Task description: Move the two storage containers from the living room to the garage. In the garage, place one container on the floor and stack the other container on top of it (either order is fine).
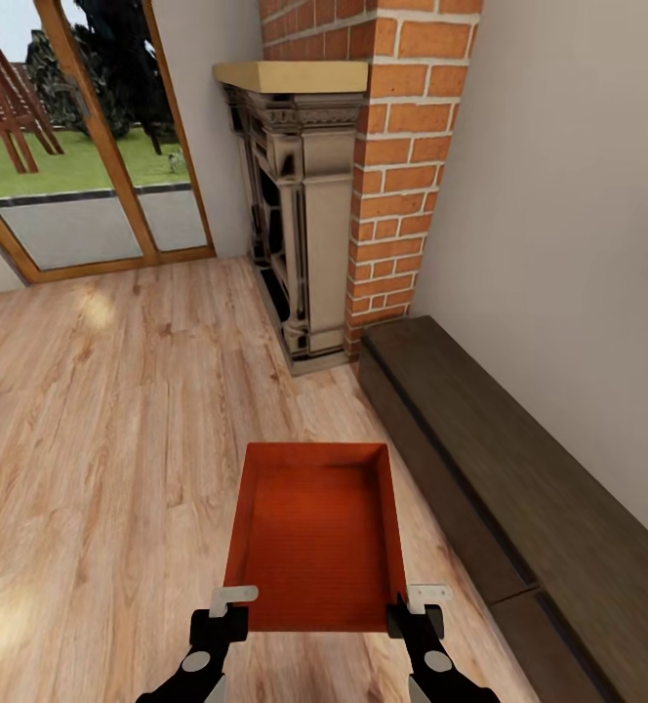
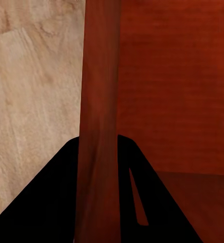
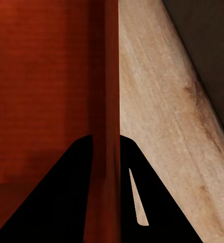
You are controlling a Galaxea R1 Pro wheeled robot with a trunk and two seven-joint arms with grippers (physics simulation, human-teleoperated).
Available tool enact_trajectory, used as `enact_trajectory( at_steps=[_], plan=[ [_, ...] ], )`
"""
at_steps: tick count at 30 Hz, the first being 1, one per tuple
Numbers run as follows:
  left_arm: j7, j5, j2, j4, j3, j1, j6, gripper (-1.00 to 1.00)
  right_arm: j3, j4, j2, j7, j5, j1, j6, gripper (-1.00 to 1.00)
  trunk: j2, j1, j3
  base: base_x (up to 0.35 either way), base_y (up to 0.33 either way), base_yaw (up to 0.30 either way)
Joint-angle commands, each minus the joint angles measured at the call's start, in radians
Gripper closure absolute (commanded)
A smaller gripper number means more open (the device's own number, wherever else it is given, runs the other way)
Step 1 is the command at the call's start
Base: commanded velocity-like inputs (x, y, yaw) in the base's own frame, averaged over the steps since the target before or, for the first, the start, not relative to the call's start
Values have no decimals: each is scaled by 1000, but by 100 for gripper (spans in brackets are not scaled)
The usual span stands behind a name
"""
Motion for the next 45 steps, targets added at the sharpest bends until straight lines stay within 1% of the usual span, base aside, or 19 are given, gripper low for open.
enact_trajectory(
  at_steps=[1, 45],
  plan=[
    [15, 17, 2, 6, -6, 0, -6, 100, -3, -2, -1, -8, 0, -2, -94, 100, 0, 0, 1, 0, 0, 0],
    [15, 16, 2, 6, -7, 0, -6, 100, -4, -2, -2, -6, 0, -2, -94, 100, 0, 0, 73, 0, 0, 0]
  ],
)
